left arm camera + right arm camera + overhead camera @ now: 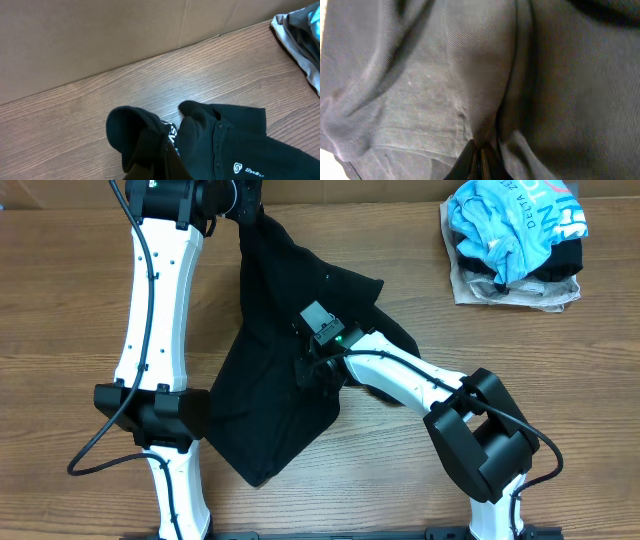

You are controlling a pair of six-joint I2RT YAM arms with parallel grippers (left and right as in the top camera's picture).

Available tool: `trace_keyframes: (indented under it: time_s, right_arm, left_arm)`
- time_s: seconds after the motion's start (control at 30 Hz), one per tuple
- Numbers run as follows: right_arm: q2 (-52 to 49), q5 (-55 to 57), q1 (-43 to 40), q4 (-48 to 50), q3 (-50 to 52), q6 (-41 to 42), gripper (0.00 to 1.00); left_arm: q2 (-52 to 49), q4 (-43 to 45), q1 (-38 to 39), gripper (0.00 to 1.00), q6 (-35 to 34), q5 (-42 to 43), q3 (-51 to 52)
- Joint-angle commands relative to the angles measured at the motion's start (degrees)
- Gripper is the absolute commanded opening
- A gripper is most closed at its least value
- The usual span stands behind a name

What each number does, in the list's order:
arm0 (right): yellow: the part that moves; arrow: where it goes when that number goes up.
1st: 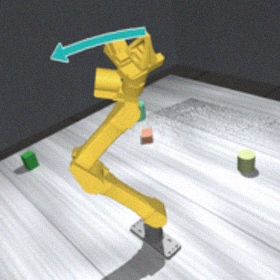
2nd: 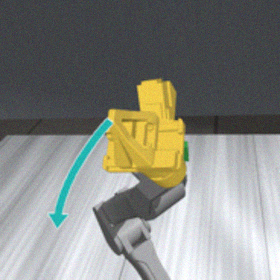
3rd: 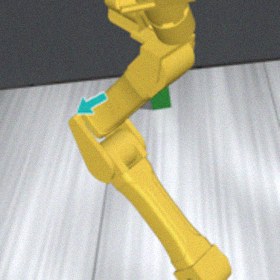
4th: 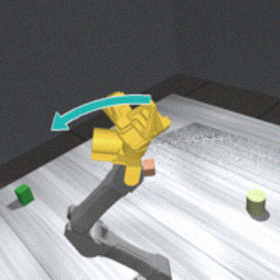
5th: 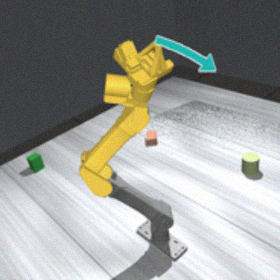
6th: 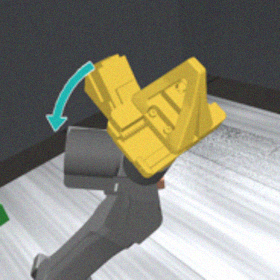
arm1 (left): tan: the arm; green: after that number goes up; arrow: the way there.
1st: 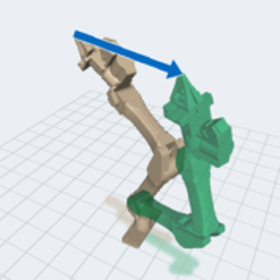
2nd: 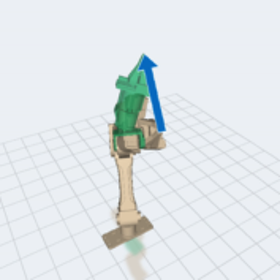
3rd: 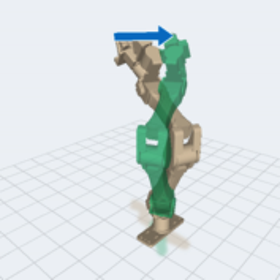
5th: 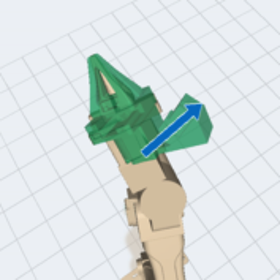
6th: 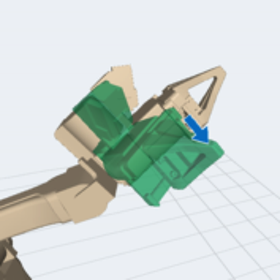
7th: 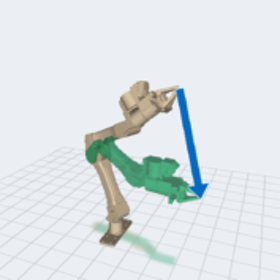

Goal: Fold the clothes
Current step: 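Stretch the shirt wide between both grippers and swing it over the table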

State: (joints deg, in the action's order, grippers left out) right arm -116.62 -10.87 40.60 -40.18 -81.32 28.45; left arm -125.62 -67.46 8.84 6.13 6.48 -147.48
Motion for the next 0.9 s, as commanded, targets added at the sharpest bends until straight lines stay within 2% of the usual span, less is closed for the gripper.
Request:
trace_keyframes:
  time_s: [0.0, 0.17, 0.37, 0.5, 0.7, 0.87]
  right_arm:
    - [2.3, 1.5, -0.5, -2.4, -2.1, 0.1, 0.04]
    - [11.8, 4.8, -5.4, -13.8, -8.6, -1.4, 0.04]
    - [25.6, 4.3, -18.3, -31.0, -21.0, -7.6, 0.04]
    - [30.1, 4.4, -25.6, -39.0, -30.5, -11.5, 0.04]
    - [33.7, 4.4, -36.6, -50.4, -53.1, -16.3, 0.04]
    - [34.5, 4.9, -37.8, -56.5, -63.0, -17.4, 0.04]
  left_arm:
    - [1.9, 0.2, -0.8, 0.04, -1.6, -1.2, -1.9]
    - [7.1, 0.2, -3.5, 0.04, -6.3, -1.1, -3.1]
    - [17.4, 0.0, -8.9, 0.04, -7.6, -1.2, -3.1]
    - [22.5, 0.2, -11.1, 0.04, -7.6, -2.7, -3.1]
    - [32.4, -0.4, -11.6, 0.04, -7.6, -8.1, -3.1]
    - [38.8, -3.5, -11.6, 0.04, -7.4, -8.4, -3.1]
